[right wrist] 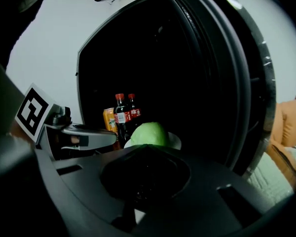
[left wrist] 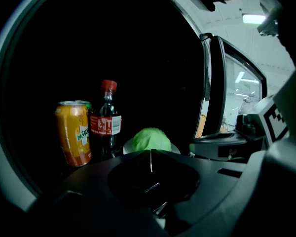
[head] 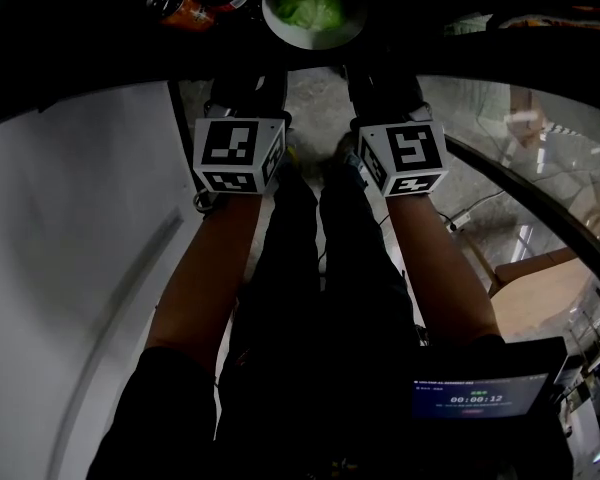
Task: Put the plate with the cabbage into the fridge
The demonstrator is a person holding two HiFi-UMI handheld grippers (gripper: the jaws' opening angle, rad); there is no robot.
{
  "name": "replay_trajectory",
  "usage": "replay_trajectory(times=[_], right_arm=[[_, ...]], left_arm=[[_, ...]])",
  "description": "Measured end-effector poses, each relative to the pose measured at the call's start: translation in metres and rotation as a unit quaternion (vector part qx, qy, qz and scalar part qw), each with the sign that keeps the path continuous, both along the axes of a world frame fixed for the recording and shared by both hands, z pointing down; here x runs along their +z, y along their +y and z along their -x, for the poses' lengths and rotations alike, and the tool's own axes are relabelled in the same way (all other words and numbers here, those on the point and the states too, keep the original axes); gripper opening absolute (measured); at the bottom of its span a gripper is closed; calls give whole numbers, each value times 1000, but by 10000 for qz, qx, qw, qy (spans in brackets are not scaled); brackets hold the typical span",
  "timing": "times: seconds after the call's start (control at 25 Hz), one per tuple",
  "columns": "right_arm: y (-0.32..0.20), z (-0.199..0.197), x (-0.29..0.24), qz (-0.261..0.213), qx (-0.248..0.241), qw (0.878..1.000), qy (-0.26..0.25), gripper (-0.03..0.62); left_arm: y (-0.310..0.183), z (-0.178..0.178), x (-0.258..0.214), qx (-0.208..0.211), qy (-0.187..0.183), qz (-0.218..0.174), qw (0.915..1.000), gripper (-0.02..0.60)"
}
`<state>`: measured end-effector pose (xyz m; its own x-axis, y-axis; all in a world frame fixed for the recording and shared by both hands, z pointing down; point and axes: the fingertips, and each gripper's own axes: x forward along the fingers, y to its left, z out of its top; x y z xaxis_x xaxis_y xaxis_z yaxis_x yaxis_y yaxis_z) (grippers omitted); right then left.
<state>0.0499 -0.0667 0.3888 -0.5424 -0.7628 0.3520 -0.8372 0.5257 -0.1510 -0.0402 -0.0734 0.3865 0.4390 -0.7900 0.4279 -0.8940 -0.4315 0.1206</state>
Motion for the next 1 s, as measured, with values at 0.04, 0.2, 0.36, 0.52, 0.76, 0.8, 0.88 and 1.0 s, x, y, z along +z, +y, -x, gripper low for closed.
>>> replay_trajectory(times=[0.04, 0.2, 0.36, 0.52, 0.76, 0.8, 0.88, 1.0], right_arm=[[2, -1, -6, -34, 11, 10000, 10, 5], [12, -11, -28, -105, 109, 9999, 35, 5], [19, -24, -46, -150, 310, 9994, 69, 5], [29, -31, -59, -121, 381, 9991, 129, 5], [44, -28, -82, -255, 300, 9991, 132, 5], [46, -27, -87, -273, 277, 9992, 132, 5], [51, -26, -96, -316, 237, 9991, 141, 5], [53, -25, -108, -364, 214, 9990, 148, 5]], left_arm=[[2, 1, -6, 12, -14, -61, 10000, 9], [17, 9, -27, 3, -4, -154, 9999, 9], [33, 10, -41, 91, -80, -213, 9997, 9], [46, 16, -60, 21, -24, -324, 9995, 9], [59, 28, -91, -63, 68, -570, 9983, 9], [60, 28, -97, -68, 69, -614, 9981, 9], [62, 28, -108, -70, 87, -688, 9976, 9], [63, 24, -121, -26, 140, -753, 9971, 9]])
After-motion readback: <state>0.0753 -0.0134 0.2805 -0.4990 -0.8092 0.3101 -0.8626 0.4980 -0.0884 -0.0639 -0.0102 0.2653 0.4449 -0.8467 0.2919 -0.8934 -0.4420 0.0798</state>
